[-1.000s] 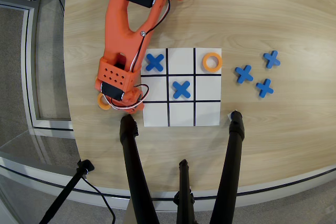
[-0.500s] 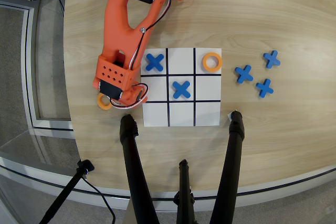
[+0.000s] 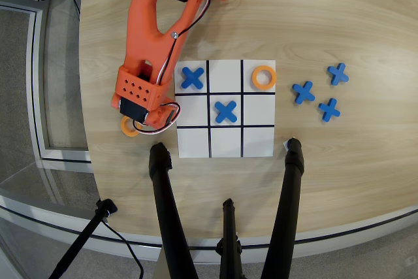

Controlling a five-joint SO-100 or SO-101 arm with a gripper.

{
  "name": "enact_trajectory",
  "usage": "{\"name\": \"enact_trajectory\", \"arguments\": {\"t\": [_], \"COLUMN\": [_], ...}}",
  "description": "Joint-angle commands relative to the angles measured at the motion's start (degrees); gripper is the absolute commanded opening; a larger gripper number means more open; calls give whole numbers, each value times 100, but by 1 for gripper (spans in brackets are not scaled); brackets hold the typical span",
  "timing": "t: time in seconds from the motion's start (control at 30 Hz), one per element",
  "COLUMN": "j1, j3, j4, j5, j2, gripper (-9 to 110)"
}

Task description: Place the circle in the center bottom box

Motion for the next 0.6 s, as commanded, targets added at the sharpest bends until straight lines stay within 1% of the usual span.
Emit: {"name": "enact_trajectory", "arguments": {"t": [0.0, 0.1, 0.5, 0.57], "j1": [105, 123, 193, 193], "j3": [9, 53, 132, 167], "j4": [53, 62, 158, 158], "j5": [-62, -105, -202, -211], "j2": [62, 70, 79, 88], "gripper": [13, 11, 0, 0]}}
